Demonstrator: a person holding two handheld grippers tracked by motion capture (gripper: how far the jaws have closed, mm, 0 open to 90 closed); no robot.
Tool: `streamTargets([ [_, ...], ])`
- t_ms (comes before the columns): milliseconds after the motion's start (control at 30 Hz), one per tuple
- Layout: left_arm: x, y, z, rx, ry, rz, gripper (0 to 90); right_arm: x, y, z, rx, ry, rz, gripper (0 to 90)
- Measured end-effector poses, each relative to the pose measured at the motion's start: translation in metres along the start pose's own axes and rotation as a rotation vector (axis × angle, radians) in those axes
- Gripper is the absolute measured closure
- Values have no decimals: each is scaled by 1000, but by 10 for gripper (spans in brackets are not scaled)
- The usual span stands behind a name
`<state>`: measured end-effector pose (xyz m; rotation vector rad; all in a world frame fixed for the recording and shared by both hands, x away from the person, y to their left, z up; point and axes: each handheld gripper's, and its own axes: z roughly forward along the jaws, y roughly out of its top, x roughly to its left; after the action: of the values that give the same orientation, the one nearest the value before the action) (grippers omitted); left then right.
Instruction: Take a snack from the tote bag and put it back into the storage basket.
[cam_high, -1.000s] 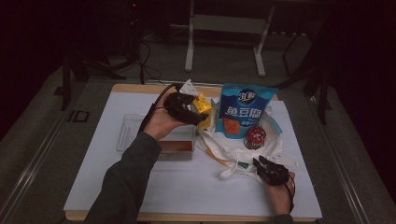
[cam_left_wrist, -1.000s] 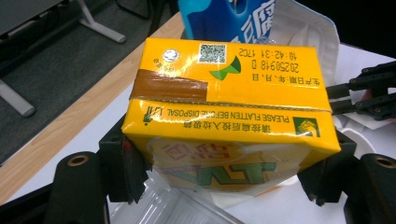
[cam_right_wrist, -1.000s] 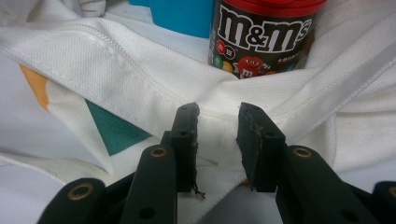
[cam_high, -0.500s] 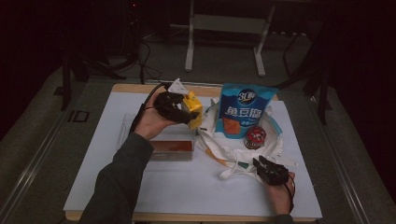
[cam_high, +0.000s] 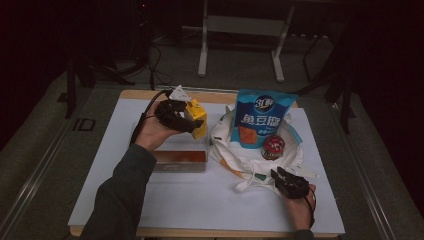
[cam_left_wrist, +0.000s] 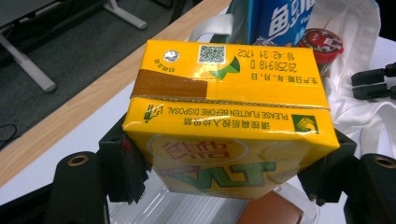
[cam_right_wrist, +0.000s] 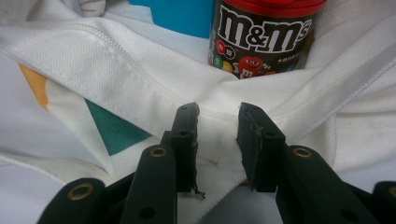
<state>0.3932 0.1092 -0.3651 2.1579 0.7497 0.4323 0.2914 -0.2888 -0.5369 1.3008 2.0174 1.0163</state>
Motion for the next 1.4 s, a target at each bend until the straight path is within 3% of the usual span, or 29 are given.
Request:
streamTargets([
  [600,18,-26,-5,25,56,-53,284,0,0,0,0,-2,-2,680],
  [700,20,-30,-6,24,85,-56,284,0,0,0,0,-2,-3,680],
  [900,27,-40,-8,36,96,-82,284,0,0,0,0,-3,-3,680],
  [1000,26,-44,-8,36,124,-82,285,0,0,0,0,-3,-3,680],
  [1400,31,-57,-8,53,139,-108,284,1,0,0,0,-4,-4,679],
])
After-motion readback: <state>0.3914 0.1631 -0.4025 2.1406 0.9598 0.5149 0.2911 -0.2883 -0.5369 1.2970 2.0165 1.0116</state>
